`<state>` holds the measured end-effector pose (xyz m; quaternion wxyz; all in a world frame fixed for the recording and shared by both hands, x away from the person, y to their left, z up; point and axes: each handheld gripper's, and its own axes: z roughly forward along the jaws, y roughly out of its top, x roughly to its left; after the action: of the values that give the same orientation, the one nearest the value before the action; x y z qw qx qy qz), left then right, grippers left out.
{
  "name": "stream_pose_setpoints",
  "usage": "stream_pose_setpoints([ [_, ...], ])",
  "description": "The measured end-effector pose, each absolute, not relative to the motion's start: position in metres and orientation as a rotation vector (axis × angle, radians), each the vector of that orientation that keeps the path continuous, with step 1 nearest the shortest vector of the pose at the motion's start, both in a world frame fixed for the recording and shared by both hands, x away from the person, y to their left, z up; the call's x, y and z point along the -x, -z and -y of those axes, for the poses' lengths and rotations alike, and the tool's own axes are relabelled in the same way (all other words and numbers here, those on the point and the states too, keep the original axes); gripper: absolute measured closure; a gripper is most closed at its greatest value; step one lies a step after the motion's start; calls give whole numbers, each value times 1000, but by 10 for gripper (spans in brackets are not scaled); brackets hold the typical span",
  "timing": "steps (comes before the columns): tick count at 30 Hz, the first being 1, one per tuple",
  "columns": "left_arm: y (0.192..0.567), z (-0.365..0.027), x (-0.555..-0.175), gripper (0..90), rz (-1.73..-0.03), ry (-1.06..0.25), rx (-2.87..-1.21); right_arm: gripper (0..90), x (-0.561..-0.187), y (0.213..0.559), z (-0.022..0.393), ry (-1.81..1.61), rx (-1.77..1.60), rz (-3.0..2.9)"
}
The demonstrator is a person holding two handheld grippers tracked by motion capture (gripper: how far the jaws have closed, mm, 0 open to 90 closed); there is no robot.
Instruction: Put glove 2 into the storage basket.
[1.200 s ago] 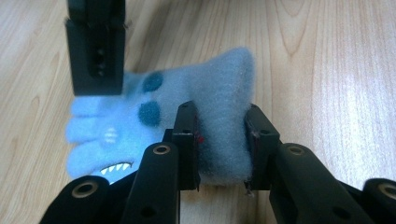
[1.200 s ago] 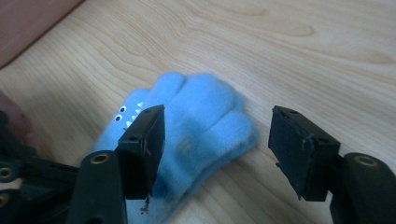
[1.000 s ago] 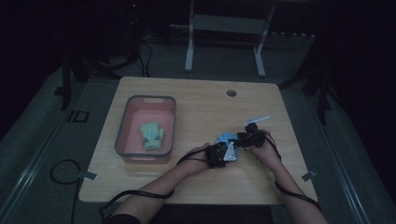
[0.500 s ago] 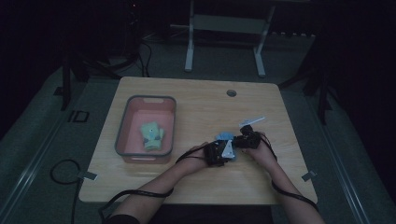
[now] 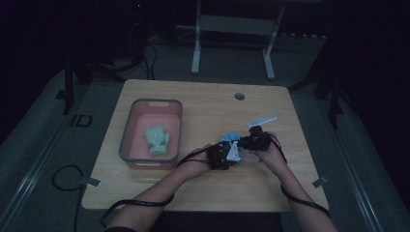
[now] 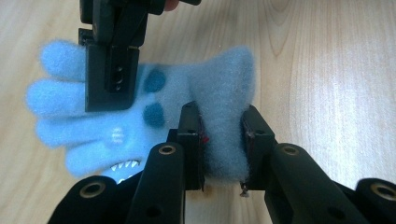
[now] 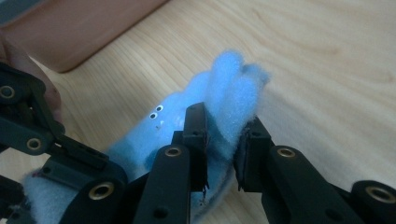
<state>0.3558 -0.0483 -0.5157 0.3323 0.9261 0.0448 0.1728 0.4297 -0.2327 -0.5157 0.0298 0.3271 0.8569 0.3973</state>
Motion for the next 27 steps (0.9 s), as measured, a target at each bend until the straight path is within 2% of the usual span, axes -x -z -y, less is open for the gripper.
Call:
stream_pose_setpoints([
  [10, 483, 27, -350, 747, -89, -441, -2402, 772, -424, 488, 222, -1288, -939, -2639],
  [27, 446, -11, -340, 747, -89, -532, -2453, 773, -425, 450, 177, -1360, -781, -2648],
])
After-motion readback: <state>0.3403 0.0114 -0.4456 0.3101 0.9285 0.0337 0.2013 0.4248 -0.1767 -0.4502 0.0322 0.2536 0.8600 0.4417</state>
